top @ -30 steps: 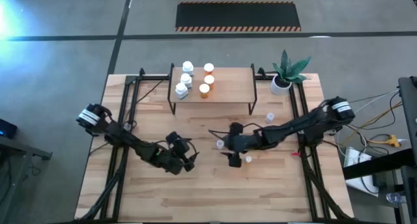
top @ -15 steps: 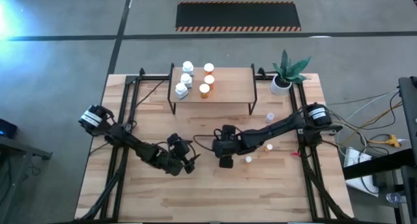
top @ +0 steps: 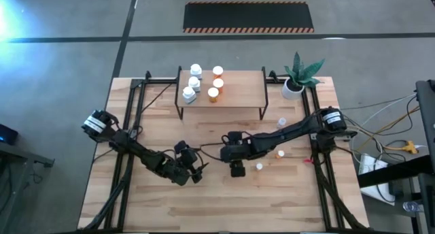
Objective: Pick and place medicine bottles onto shelf by color
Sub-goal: Put the bottom left transparent pill bottle on the shelf
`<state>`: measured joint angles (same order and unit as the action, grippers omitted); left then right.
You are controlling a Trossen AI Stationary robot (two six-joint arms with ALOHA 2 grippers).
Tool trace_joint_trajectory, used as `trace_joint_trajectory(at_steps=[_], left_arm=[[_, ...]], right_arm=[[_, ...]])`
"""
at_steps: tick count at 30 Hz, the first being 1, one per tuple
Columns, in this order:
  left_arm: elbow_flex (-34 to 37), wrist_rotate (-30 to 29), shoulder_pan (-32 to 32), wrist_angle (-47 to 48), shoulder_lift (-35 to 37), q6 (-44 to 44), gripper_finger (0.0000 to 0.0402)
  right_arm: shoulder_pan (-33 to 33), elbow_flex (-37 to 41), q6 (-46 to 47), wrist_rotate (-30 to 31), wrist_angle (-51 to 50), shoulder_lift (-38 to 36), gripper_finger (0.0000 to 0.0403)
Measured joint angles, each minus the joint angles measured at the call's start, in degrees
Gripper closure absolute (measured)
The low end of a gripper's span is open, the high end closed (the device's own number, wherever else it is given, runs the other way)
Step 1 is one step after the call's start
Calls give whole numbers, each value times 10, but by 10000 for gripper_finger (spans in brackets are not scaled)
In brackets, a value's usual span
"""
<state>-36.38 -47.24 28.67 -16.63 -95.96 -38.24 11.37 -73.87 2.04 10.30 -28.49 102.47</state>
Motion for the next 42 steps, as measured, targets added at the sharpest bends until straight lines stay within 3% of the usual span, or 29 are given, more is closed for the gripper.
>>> trace_joint_trajectory(at_steps=[6,12,22,30,36,42], left_arm=[[0,-3,0,-18,-11,0,72],[-5,-6,0,-42,-32,24,72],[-24,19,-3,-74,-55,100,72],[-22,28,-15,-88,-55,151,72],[-29,38,-30,-147,-54,283,72],[-27,108,-70,-140,-54,288,83]], right_arm=[[-16,0,65,2,1,16,129],[-18,1,129,3,20,55,118],[-17,0,67,13,55,86,180],[-15,1,32,13,59,74,276],[-12,0,8,17,69,64,280],[-7,0,-8,16,71,63,274]])
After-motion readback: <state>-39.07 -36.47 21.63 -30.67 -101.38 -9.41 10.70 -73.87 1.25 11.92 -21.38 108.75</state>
